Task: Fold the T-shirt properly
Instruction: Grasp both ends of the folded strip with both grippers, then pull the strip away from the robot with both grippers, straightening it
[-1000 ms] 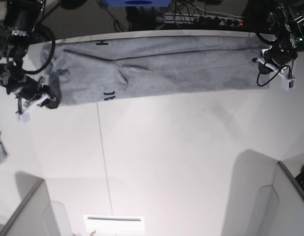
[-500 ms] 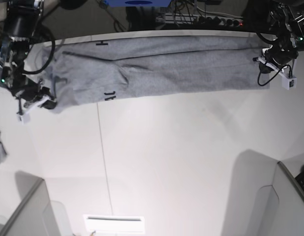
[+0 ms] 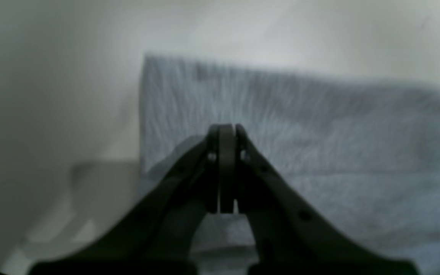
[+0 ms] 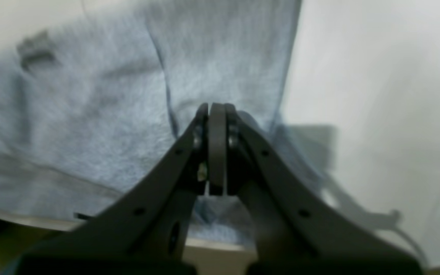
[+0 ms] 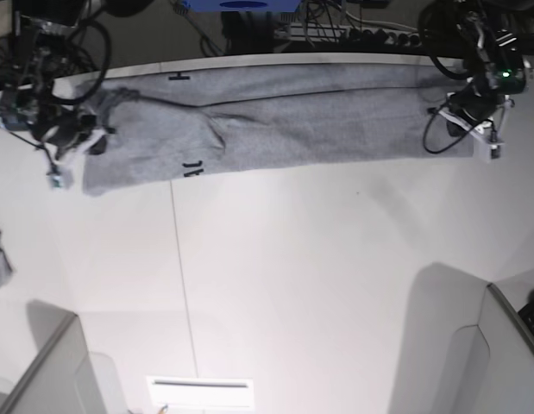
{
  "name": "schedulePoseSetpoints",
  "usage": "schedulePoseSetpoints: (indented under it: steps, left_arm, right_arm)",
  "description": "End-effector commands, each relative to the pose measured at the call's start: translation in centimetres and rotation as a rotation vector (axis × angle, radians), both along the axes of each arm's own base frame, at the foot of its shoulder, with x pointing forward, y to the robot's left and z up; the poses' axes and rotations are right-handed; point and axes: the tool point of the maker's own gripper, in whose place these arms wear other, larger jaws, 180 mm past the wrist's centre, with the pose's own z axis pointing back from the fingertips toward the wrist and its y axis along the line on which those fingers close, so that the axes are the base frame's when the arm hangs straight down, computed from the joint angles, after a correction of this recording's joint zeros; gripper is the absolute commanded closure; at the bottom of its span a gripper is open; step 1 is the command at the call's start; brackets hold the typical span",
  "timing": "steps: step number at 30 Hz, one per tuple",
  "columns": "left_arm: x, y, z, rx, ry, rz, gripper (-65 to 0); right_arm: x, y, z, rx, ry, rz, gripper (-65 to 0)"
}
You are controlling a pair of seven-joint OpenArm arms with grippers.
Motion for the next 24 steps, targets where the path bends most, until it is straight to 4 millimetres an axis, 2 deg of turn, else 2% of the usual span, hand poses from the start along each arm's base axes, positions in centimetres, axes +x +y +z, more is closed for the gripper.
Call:
schedulePoseSetpoints:
  steps: [1, 6, 11, 19, 24]
  left_arm:
    - [1.0, -0.3, 0.6, 0.014, -0.04, -0.018, 0.0]
    - [0.9, -0.1, -0.9, 0.053, 0.012, -0.012, 0.0]
    - [2.2, 0.2, -2.8, 0.008, 0.038, 0.023, 0.0]
    - [6.9, 0.2, -3.4, -0.065, 0.0, 0.064, 0.0]
    - [10.8, -0.1, -2.4, -0.107, -0.05, 0.076, 0.0]
  right_arm:
    - [1.0, 0.1, 0.5, -0.028, -0.047, 0.007, 0.0]
    - [0.7, -0.4, -1.7, -0.147, -0.007, -0.008, 0.0]
    - [2.0, -1.5, -3.6, -0.145, 0.023, -0.043, 0.0]
    - [6.2, -2.4, -2.6, -0.127, -0.016, -0.075, 0.0]
    - [9.1, -2.7, -1.3, -0.114, -0.049, -0.087, 0.0]
